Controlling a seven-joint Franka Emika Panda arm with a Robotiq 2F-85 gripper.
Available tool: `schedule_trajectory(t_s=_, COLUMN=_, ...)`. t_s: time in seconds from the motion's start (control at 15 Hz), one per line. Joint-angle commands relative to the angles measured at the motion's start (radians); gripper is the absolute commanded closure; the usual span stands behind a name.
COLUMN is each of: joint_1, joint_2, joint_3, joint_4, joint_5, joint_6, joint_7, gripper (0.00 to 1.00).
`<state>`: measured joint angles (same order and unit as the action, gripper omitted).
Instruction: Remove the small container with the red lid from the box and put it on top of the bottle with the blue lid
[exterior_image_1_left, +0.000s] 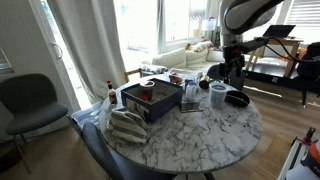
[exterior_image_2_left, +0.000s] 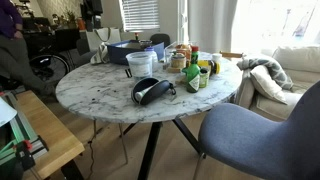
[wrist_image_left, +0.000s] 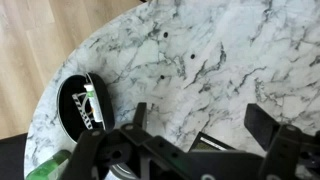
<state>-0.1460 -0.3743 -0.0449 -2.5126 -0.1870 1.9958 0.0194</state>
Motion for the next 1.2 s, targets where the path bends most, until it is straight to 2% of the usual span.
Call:
schedule_trajectory(t_s=0.0, joint_1=0.012, joint_2=0.0, joint_3=-0.011, joint_4=0.001, joint_5=-0.004, joint_6=-0.002, joint_7=0.004, gripper=0.0)
schedule_trajectory(t_s=0.47, joint_1=0.012, joint_2=0.0, joint_3=-0.011, joint_4=0.001, joint_5=-0.004, joint_6=-0.002, joint_7=0.004, gripper=0.0)
schedule_trajectory(t_s=0.53, joint_1=0.014, joint_2=0.007, joint_3=-0.014, joint_4=0.018, joint_5=0.043, joint_6=0.045, joint_7=0.053, gripper=0.0)
schedule_trajectory(t_s=0.73, joint_1=0.015, joint_2=0.036, joint_3=0.015, joint_4=0.115, joint_5=0.06, joint_6=0.129, joint_7=0.179, gripper=0.0)
schedule_trajectory(t_s=1.0, joint_1=-0.005, joint_2=0.132, joint_3=0.062, joint_4=0.292, joint_5=0.007, joint_6=0.271, joint_7=0.348, gripper=0.0)
schedule_trajectory(t_s=1.13, joint_1=0.0, joint_2=0.198, joint_3=0.083, joint_4=0.382, joint_5=-0.012, joint_6=0.252, joint_7=0.404, gripper=0.0)
